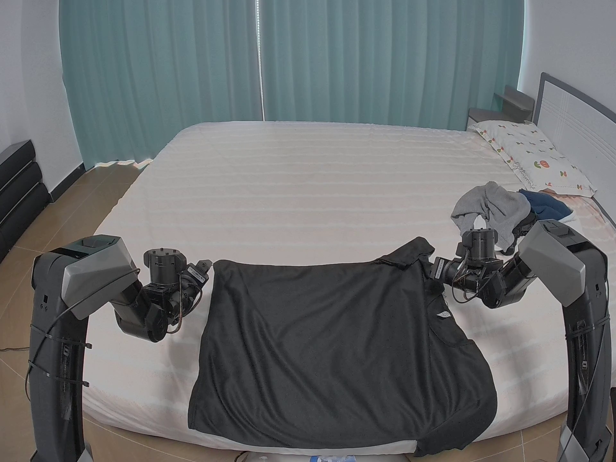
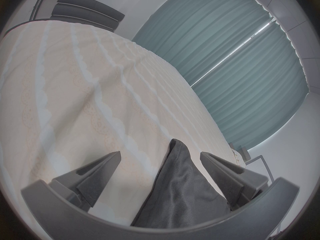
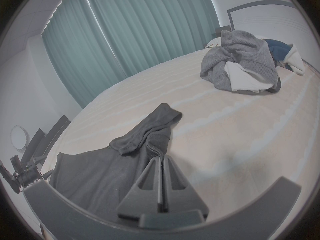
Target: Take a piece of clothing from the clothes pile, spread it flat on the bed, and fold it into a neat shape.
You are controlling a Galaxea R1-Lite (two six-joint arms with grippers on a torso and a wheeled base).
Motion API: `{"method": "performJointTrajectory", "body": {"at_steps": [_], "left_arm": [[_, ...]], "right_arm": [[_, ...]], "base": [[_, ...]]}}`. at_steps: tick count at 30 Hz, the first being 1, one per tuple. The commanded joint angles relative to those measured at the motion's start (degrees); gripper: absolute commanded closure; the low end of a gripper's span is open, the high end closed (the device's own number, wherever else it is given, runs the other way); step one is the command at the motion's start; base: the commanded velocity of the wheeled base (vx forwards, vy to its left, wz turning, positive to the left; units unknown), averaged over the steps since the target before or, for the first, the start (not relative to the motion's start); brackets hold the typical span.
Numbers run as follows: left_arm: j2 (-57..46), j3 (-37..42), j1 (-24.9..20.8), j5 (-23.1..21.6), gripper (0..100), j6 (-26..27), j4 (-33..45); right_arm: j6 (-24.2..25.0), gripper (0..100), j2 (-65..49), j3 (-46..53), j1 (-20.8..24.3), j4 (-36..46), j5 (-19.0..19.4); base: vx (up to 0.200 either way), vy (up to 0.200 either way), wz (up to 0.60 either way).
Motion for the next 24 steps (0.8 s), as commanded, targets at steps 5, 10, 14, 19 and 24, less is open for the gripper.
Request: {"method": "performJointTrajectory", "body": {"at_steps": [5,10,14,19,24], "left_arm": [[0.1,-0.3,0.0,0.0,0,0.0,-0.2],[0.1,-0.3,0.0,0.0,0,0.0,-0.2],[0.1,-0.2,0.0,0.0,0,0.0,-0.3],[0.1,-0.3,-0.1,0.0,0,0.0,-0.3],[0.3,-1.7,0.0,-0.1,0,0.1,0.1]], "right_arm": [[0.3,100,2.4,-9.2,-1.7,0.0,-4.6],[0.3,100,5.9,-15.1,-2.4,-0.4,-6.9],[0.3,100,10.2,-21.7,-2.5,-0.5,-9.5],[0.2,100,13.9,-28.3,-3.1,-0.1,-11.4],[0.2,100,14.9,-28.2,-3.2,0.3,-12.0]], "base": [[0.0,0.0,0.0],[0.0,0.0,0.0],[0.0,0.0,0.0],[0.0,0.0,0.0],[0.0,0.0,0.0]]}}
